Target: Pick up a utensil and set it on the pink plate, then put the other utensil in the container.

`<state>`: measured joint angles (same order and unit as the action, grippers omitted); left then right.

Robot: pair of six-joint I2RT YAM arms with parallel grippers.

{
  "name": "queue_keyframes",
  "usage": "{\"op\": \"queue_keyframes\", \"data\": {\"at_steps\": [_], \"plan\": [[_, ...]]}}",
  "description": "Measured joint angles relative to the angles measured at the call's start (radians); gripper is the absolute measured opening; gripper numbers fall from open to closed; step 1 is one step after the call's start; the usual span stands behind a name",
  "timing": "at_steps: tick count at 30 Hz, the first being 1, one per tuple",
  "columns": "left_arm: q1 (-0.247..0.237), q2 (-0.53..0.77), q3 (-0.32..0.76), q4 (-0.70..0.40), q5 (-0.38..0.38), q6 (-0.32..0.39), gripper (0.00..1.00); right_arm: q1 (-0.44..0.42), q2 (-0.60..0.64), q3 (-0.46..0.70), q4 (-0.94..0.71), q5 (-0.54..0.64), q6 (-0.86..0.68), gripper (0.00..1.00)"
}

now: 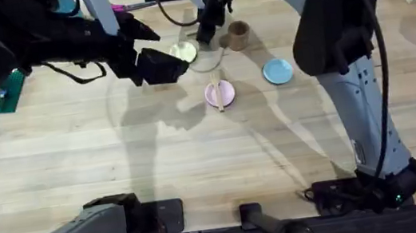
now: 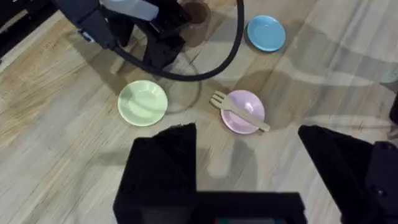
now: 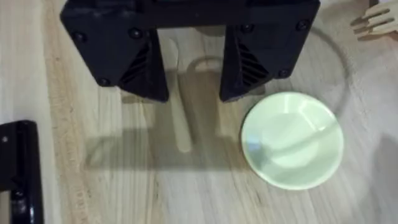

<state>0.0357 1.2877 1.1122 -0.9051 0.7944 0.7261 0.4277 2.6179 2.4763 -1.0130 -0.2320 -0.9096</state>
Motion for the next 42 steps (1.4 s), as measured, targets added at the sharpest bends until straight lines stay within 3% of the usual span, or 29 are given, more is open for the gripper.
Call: {"op": "queue_keyframes", "data": {"at_steps": [20, 30, 32, 42], "plan": [[0.0, 0.0, 0.0, 0.0, 0.0, 0.0, 0.995, -0.017, 0.0, 0.002, -0.022, -0.007, -0.001, 0.169], [0.0, 0.0, 0.0, 0.0, 0.0, 0.0, 0.995, -0.018, 0.0, 0.002, -0.017, -0.001, -0.004, 0.103], [0.0, 0.0, 0.0, 0.0, 0.0, 0.0, 0.995, -0.019, 0.0, 0.003, -0.016, -0.001, -0.005, 0.045], [0.0, 0.0, 0.0, 0.0, 0.0, 0.0, 0.995, -0.019, 0.0, 0.003, -0.015, -0.001, -0.008, 0.031]]}}
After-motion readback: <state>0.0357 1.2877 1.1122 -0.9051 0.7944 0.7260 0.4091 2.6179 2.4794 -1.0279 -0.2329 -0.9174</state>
